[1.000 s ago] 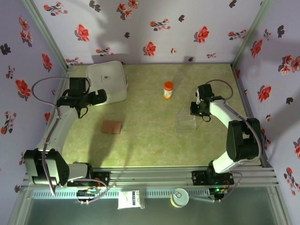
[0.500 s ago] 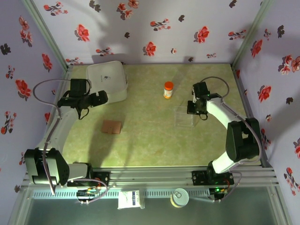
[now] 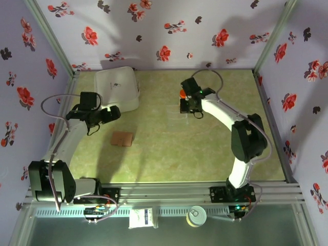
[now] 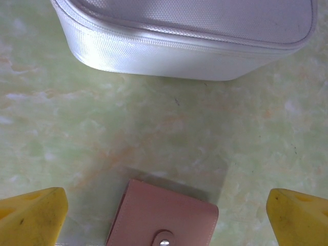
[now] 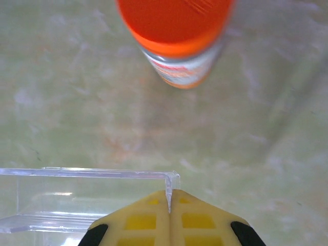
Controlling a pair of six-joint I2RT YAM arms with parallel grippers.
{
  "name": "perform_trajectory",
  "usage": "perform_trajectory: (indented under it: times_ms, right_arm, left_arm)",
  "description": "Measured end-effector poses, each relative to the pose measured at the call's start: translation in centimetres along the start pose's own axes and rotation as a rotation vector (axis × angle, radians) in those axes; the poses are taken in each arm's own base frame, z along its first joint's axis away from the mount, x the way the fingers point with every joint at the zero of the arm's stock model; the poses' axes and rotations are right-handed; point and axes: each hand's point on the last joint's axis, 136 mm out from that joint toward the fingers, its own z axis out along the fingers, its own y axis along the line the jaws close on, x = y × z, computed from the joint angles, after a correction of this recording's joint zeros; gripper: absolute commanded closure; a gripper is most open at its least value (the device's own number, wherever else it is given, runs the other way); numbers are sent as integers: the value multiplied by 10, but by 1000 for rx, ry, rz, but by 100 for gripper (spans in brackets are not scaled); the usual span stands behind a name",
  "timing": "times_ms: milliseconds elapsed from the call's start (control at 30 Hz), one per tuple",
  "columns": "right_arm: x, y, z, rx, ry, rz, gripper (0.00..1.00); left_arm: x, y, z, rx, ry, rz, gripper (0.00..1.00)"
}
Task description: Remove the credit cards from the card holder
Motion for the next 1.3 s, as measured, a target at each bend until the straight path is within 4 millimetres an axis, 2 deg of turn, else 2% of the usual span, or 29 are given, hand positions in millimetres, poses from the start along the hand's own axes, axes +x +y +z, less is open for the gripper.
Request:
perform_trajectory:
  times_ms: [167, 267, 433, 700, 900, 1167, 1300]
  right_arm:
    - [-23, 26, 19, 7, -8, 13, 100]
    - [-34, 33, 31, 19, -7, 26, 100]
    - [-46, 36, 51, 51, 1, 42, 100]
    - [-60, 39, 71, 85, 0, 40, 100]
    - [-62, 39, 77, 99, 8, 36, 98]
    - [-62, 39, 79, 100, 10, 34, 90]
    - [-66, 41, 76, 95, 0, 27, 91]
  left_arm:
    - [2, -2, 2, 16, 5, -17, 0]
    - [3, -3, 3, 25, 9, -25, 0]
    - [7, -3, 5, 28, 18, -29, 0]
    - [7, -3, 5, 29, 18, -29, 0]
    - [8, -2, 6, 28, 20, -30, 0]
    - [13, -2, 8, 30, 33, -31, 0]
    - [14, -2, 9, 34, 40, -32, 0]
